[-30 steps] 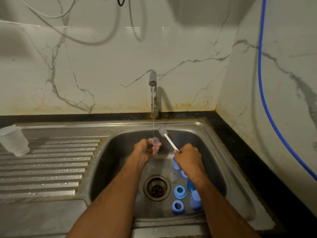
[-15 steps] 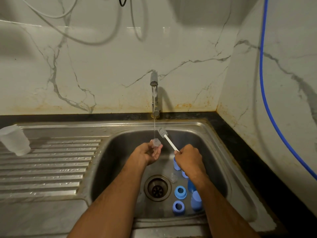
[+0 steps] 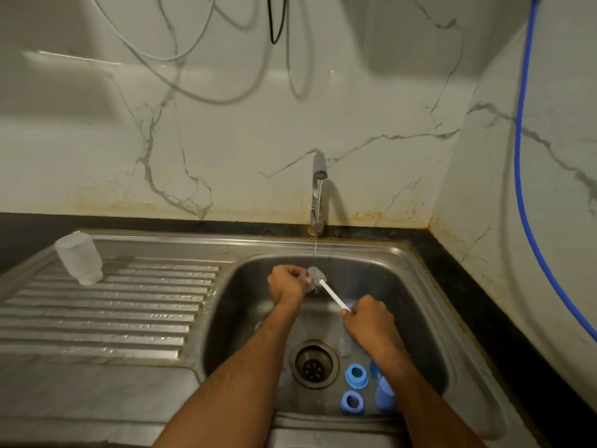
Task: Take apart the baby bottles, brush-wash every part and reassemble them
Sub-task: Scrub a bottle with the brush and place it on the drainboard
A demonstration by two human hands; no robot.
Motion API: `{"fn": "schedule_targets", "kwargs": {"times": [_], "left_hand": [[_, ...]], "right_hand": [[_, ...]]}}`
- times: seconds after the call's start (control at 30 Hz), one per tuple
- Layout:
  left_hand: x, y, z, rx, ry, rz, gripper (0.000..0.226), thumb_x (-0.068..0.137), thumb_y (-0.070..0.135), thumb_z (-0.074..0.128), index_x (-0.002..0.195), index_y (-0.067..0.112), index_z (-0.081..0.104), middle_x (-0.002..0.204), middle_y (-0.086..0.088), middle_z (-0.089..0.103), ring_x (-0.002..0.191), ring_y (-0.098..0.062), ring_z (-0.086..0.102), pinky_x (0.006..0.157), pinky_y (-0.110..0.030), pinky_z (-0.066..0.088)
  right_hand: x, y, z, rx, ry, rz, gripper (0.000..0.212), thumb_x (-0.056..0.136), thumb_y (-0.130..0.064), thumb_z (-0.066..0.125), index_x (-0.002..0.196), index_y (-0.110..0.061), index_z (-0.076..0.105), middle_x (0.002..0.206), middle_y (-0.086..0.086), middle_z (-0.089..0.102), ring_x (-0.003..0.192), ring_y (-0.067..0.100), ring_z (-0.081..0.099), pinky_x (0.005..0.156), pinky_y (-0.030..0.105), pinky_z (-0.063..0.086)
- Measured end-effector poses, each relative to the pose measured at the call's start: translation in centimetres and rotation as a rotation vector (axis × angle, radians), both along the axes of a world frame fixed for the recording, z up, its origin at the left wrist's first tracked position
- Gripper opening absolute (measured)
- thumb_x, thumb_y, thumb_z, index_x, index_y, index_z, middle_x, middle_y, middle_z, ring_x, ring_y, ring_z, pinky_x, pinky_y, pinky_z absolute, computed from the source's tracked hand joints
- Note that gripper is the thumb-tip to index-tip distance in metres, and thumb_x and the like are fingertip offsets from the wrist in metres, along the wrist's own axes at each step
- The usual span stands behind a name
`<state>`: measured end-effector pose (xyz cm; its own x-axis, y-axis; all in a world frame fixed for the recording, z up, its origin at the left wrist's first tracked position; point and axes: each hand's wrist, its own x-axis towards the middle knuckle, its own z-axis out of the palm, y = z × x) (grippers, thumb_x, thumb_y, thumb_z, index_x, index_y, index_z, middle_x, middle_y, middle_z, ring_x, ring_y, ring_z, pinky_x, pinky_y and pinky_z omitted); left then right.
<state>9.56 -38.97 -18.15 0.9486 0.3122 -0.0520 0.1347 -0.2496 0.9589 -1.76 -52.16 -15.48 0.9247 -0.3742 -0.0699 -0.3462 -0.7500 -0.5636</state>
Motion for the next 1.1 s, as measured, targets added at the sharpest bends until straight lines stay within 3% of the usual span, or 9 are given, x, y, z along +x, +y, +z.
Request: {"fn": "schedule_targets", "kwargs": {"times": [0.17,0.3,0.37,0.43,0.53,0.6,0.77,0.97,1.1], "left_hand": [[-1.1,1.1,3.2,0.05,-0.109,-0.047,0.012,0.091,0.008,0.07,0.094,0.019,0.07,0.098,0.0,0.071,0.093,-0.012,0.069,0.085,-0.03,0.06],[-2.0,4.2,5.0,0.07,-0.192,0.013,0.012,0.09,0.006,0.07,0.091,0.018,0.07,0.088,0.005,0.07,0.085,-0.005,0.067,0.08,-0.025,0.06],[-2.4,6.3,6.2,0.085,-0.227,0.035,0.012,0.09,0.005,0.071,0.093,0.016,0.071,0.084,0.008,0.068,0.076,0.001,0.063,0.071,-0.014,0.056],[-2.8,8.4,7.3,0.089,-0.241,0.072,0.012,0.089,0.005,0.072,0.095,0.016,0.072,0.08,0.01,0.064,0.071,0.003,0.059,0.06,-0.006,0.047],[-3.5,12.1,8.1,0.107,-0.244,0.138,0.011,0.088,0.009,0.075,0.093,0.018,0.073,0.083,0.009,0.068,0.082,-0.006,0.065,0.076,-0.02,0.055],[-3.8,14.3,8.2,0.107,-0.245,0.158,0.012,0.087,0.008,0.075,0.094,0.017,0.073,0.088,0.005,0.071,0.086,-0.01,0.068,0.08,-0.025,0.058],[-4.4,21.3,8.2,0.147,-0.259,0.233,0.022,0.084,0.005,0.077,0.103,0.016,0.073,0.094,0.003,0.071,0.09,-0.012,0.068,0.083,-0.027,0.058],[-5.5,28.2,6.4,0.136,-0.237,0.344,0.022,0.089,0.002,0.069,0.109,0.012,0.07,0.101,0.0,0.07,0.097,-0.015,0.066,0.089,-0.028,0.055],[-5.2,31.2,5.3,0.126,-0.228,0.402,0.017,0.091,0.006,0.069,0.106,0.013,0.072,0.102,-0.001,0.071,0.099,-0.017,0.066,0.091,-0.03,0.054]], "right_hand": [[-1.1,0.2,1.8,0.034,-0.018,0.024,0.02,0.097,-0.037,0.064,0.088,-0.019,0.065,0.079,-0.001,0.067,0.07,0.011,0.066,0.06,0.026,0.054],[-1.6,2.4,4.0,-0.014,-0.062,0.08,0.024,0.095,-0.037,0.066,0.081,-0.018,0.061,0.076,-0.002,0.063,0.069,0.012,0.061,0.056,0.027,0.047],[-1.8,4.0,5.2,-0.032,-0.072,0.106,0.026,0.096,-0.037,0.065,0.079,-0.018,0.06,0.073,-0.004,0.06,0.065,0.01,0.057,0.053,0.025,0.041],[-1.8,5.6,6.3,-0.029,-0.098,0.121,0.026,0.095,-0.037,0.066,0.077,-0.019,0.063,0.073,-0.002,0.062,0.068,0.017,0.061,0.059,0.028,0.045],[-1.8,8.7,7.2,0.016,-0.123,0.168,0.023,0.094,-0.037,0.067,0.082,-0.017,0.071,0.079,0.003,0.069,0.081,0.027,0.068,0.072,0.035,0.055],[-2.0,10.5,7.5,0.031,-0.133,0.197,0.023,0.094,-0.038,0.067,0.083,-0.018,0.071,0.079,0.002,0.069,0.081,0.027,0.068,0.073,0.036,0.057],[-1.9,15.7,8.0,0.065,-0.147,0.273,0.021,0.095,-0.035,0.067,0.083,-0.019,0.072,0.081,0.002,0.07,0.081,0.025,0.068,0.072,0.036,0.057],[-2.1,22.0,7.6,0.081,-0.147,0.366,0.018,0.098,-0.035,0.063,0.091,-0.02,0.071,0.078,-0.008,0.064,0.07,0.01,0.06,0.056,0.025,0.044],[-1.8,25.0,7.3,0.046,-0.167,0.389,0.02,0.099,-0.035,0.063,0.1,-0.016,0.069,0.082,-0.007,0.058,0.077,0.015,0.056,0.066,0.028,0.044]]}}
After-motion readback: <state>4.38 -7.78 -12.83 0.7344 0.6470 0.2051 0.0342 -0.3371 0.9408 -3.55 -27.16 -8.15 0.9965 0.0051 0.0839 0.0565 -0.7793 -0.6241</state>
